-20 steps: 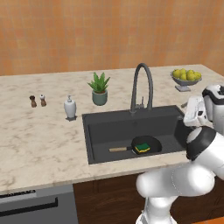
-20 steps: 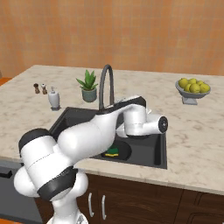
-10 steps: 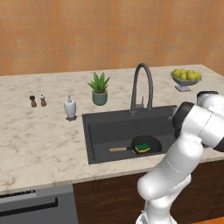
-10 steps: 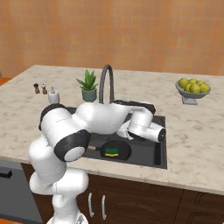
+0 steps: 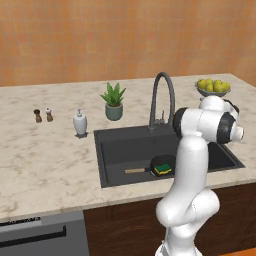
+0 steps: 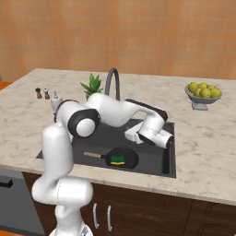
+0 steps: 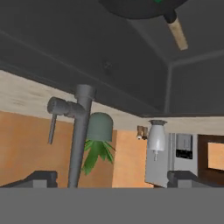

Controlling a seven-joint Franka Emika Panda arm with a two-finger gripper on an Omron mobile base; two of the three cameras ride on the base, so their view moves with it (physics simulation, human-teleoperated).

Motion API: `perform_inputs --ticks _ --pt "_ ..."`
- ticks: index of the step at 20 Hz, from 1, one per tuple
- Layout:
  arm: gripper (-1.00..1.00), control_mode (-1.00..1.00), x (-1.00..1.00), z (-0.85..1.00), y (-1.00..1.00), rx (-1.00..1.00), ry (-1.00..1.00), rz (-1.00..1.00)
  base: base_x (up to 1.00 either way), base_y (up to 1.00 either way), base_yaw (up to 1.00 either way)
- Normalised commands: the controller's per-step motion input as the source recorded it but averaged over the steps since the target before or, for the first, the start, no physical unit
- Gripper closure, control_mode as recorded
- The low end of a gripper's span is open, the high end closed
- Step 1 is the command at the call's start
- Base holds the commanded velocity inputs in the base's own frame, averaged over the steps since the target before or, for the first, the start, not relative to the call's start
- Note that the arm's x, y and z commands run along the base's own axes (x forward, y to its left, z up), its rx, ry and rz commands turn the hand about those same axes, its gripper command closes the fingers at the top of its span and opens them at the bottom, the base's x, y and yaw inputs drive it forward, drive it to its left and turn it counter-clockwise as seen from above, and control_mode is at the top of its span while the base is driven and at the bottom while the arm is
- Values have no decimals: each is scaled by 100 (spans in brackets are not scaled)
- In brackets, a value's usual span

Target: Pick the pan and sponge and place them into the sink. Then turn on the water.

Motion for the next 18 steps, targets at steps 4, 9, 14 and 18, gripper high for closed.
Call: perform_inputs --ticks 4,9,14,18 --pt "-100 -100 15 -10 0 20 0 0 0 0 0" --pt "-100 -100 12 0 29 8 0 -4 0 0 0" --pt "-100 -100 5 0 59 0 -6 -10 0 0 0" --pt "-100 -100 18 7 38 -2 -6 -13 0 0 0"
